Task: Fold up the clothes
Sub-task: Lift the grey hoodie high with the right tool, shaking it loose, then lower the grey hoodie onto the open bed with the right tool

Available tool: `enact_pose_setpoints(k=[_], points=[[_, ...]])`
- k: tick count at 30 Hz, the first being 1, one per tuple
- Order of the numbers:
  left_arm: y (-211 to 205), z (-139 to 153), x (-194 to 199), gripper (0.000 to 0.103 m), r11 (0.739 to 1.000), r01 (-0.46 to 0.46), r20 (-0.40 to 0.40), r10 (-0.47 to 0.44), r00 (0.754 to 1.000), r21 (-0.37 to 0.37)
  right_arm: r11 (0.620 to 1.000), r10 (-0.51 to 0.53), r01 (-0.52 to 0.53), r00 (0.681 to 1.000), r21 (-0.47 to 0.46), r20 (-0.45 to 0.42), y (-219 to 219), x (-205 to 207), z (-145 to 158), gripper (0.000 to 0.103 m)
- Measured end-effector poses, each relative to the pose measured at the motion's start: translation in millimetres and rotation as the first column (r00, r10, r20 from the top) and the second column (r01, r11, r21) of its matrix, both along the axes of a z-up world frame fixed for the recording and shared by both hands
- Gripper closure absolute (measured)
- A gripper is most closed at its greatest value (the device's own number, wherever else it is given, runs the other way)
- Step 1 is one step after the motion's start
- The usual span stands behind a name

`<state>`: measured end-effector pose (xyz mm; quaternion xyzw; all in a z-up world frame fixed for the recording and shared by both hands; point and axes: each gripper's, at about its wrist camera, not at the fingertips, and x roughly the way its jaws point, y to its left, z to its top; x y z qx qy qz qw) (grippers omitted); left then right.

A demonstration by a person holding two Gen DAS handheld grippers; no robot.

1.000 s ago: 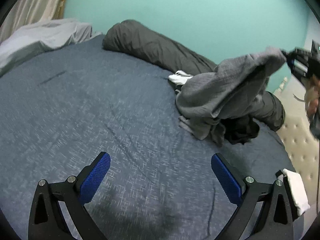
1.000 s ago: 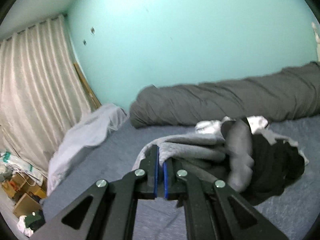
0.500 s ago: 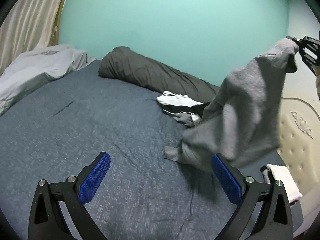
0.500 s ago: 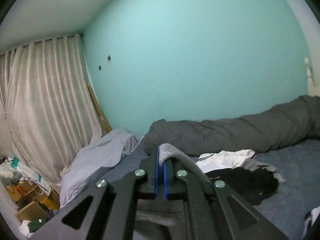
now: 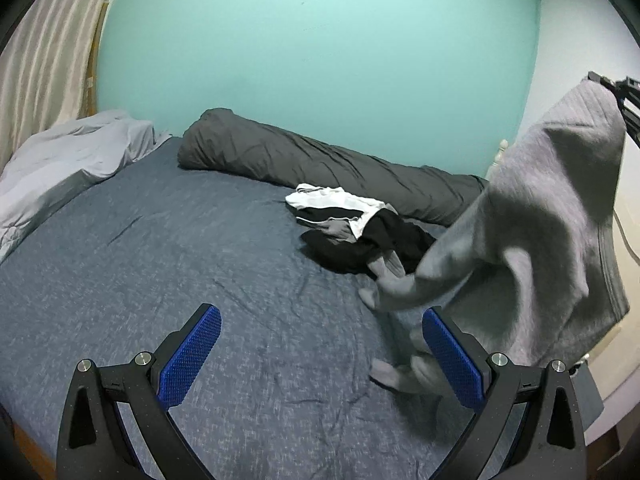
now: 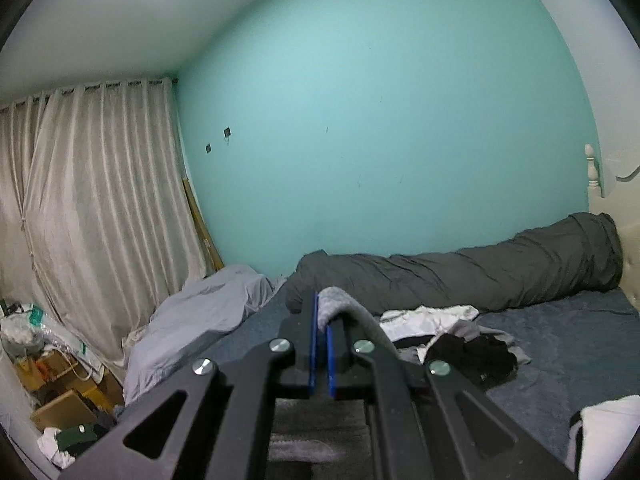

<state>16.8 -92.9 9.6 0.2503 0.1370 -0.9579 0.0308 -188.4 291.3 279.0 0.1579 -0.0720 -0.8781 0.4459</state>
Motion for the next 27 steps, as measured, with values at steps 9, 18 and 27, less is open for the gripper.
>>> enact_pose_setpoints(k=[9,18,27], points=[[20.8,-22.6,4.1,0.0,0.998,0.059,0.056,-0.06,0.997,0.016,0.988,-0.031,0.002,0.982,0.151,0.187,-6.7,-9.2,-124.5,0.1],[30.0,-50.8,-4.0,0.0,0.997,0.078,0.12,-0.079,0.99,0.011,0.966,-0.012,-0.065,0.955,0.25,0.295,-41.5,-17.2,-222.1,0.099],[34.8,-77.6,-19.2,0.0,0.996,0.091,0.186,-0.09,0.978,0.002,0.922,-0.008,-0.141,0.924,0.36,0.382,-78.9,-25.2,-284.4,0.079]])
